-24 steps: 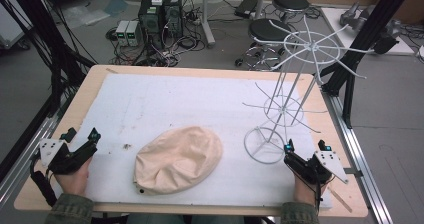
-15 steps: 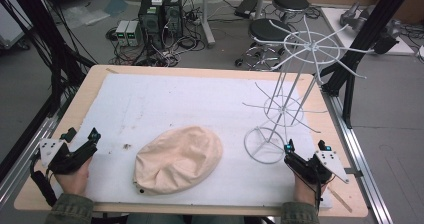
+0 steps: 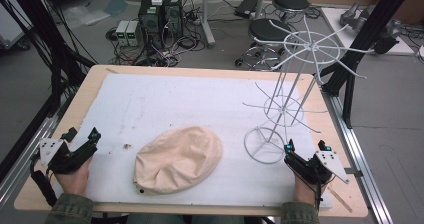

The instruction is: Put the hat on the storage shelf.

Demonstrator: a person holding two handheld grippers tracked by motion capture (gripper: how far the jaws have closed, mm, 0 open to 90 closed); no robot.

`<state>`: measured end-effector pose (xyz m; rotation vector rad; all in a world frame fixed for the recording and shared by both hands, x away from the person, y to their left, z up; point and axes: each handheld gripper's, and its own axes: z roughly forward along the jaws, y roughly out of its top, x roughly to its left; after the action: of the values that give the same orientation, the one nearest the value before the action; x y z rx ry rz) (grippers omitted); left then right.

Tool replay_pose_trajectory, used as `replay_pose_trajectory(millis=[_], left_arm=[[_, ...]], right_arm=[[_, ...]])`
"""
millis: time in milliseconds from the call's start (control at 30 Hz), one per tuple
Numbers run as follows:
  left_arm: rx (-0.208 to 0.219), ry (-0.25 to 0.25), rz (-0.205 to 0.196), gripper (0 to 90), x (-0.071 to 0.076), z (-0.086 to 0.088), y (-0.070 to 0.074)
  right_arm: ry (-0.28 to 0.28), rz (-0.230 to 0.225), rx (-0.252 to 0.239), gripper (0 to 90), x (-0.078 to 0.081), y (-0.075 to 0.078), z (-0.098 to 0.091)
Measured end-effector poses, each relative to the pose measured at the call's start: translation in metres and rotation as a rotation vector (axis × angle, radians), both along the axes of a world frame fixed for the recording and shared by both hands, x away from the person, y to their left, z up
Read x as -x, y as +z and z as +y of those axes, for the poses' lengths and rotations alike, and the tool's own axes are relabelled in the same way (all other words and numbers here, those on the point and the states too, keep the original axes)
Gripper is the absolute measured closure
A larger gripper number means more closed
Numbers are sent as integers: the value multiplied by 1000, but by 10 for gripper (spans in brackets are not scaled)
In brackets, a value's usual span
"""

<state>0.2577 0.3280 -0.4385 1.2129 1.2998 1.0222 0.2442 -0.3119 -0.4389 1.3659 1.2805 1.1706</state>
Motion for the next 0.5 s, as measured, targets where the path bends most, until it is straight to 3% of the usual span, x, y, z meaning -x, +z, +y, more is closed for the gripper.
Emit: replay_pose_trajectory(millis=[300, 500], left_arm=[[31, -1, -17, 272, 0, 1, 4], [98, -11, -30, 294, -2, 2, 13]], right_arm=[[2, 1, 2, 20, 0, 0, 0], [10, 12, 1, 20, -1, -1, 1]])
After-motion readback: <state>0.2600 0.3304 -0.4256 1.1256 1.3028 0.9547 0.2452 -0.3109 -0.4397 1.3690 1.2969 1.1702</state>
